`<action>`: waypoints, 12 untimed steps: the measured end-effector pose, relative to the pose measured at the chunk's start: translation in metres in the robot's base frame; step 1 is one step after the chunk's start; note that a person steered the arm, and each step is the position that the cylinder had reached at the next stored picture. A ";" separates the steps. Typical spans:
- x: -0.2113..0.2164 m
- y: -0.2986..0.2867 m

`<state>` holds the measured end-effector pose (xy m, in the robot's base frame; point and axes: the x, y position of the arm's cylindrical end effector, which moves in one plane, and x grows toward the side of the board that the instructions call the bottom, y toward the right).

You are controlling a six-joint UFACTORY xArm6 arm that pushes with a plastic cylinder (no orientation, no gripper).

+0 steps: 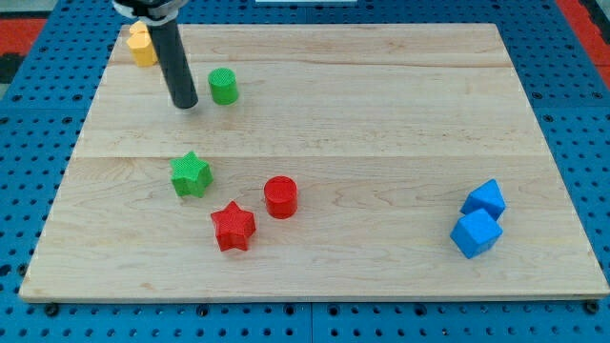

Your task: Slide the green circle horizontal to the heart

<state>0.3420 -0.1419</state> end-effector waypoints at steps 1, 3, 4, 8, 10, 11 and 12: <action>-0.011 0.114; 0.024 0.072; -0.011 0.017; -0.093 0.166; -0.088 0.197; -0.096 0.187; -0.099 0.273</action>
